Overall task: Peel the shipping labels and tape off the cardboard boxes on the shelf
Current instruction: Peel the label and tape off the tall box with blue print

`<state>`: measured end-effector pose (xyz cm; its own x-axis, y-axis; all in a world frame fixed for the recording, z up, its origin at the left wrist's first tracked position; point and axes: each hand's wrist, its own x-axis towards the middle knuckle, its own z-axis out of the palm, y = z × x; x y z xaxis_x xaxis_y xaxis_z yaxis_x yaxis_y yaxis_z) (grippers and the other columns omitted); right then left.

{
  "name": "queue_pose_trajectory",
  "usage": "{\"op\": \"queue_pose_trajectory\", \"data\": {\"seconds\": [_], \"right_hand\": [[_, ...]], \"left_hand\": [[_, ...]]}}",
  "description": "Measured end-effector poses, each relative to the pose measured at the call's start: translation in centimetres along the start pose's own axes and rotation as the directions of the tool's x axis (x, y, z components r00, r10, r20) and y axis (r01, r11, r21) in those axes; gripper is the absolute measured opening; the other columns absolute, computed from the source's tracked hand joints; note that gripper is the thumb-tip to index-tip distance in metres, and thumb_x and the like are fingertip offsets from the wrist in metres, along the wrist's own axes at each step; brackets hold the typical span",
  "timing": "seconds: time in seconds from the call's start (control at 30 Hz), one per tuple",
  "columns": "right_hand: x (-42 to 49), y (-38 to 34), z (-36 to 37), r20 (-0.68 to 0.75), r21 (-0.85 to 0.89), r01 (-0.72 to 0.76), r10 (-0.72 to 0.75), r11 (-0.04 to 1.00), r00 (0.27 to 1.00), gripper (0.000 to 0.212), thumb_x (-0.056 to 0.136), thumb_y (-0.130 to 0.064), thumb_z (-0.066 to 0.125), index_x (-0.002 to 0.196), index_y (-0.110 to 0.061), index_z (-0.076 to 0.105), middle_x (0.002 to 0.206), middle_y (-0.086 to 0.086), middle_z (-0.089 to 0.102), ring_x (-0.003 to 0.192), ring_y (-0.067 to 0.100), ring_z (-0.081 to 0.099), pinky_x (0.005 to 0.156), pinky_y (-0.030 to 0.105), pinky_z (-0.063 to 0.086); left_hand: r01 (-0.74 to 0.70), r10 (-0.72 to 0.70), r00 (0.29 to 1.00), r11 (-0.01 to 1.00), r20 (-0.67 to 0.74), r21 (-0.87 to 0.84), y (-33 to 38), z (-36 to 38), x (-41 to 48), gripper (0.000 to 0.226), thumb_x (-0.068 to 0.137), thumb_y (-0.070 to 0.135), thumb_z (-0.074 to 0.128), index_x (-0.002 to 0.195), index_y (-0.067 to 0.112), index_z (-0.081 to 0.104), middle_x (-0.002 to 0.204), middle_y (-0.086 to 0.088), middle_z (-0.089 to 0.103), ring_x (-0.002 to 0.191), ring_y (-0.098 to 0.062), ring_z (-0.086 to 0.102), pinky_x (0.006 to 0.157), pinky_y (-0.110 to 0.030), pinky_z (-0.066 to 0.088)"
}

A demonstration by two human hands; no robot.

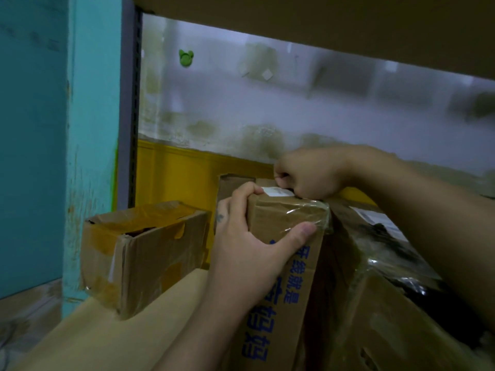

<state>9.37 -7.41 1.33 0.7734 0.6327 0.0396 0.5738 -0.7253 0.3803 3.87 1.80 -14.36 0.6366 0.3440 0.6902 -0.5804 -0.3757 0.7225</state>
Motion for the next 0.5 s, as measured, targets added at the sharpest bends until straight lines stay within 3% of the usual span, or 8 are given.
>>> {"op": "queue_pose_trajectory", "data": {"seconds": [0.17,0.3,0.4,0.5], "right_hand": [[-0.2,0.3,0.2,-0.036,0.054,0.022,-0.020,0.998,0.999,0.012,0.088,-0.002,0.046,0.085,-0.010,0.054,0.072,0.001,0.052,0.063,0.014,0.041,0.056,0.027,0.034],[-0.4,1.3,0.7,-0.165,0.197,0.052,-0.019,0.979,0.986,0.019,0.091,-0.005,0.050,0.076,-0.017,0.054,0.066,-0.008,0.054,0.061,0.009,0.047,0.053,0.019,0.036],[-0.7,1.9,0.5,-0.201,0.293,0.088,-0.029,0.952,0.979,0.012,0.094,-0.016,0.057,0.086,-0.019,0.065,0.077,-0.007,0.067,0.070,0.007,0.062,0.059,0.016,0.045],[-0.7,2.1,0.4,-0.228,0.271,0.112,-0.049,0.956,0.972,0.016,0.094,-0.015,0.059,0.096,-0.024,0.071,0.086,-0.009,0.069,0.077,0.006,0.063,0.067,0.016,0.047]], "left_hand": [[-0.002,0.002,1.000,1.000,-0.006,0.001,-0.2,0.0,0.0,0.080,0.049,0.084,0.060,0.119,0.051,0.040,0.115,0.021,0.043,0.103,0.009,0.046,0.071,-0.010,0.038],[0.009,-0.009,1.000,1.000,0.016,-0.002,0.0,-0.1,0.1,0.084,0.048,0.088,0.061,0.120,0.050,0.040,0.116,0.020,0.043,0.102,0.008,0.046,0.071,-0.009,0.037],[0.018,-0.018,1.000,1.000,0.021,0.007,0.3,-0.2,0.2,0.083,0.048,0.085,0.057,0.120,0.050,0.039,0.116,0.020,0.042,0.102,0.008,0.046,0.071,-0.009,0.037],[0.015,-0.015,1.000,1.000,0.024,0.015,0.1,-0.2,0.1,0.077,0.052,0.082,0.065,0.118,0.053,0.038,0.114,0.023,0.042,0.103,0.006,0.047,0.072,-0.010,0.037]]}}
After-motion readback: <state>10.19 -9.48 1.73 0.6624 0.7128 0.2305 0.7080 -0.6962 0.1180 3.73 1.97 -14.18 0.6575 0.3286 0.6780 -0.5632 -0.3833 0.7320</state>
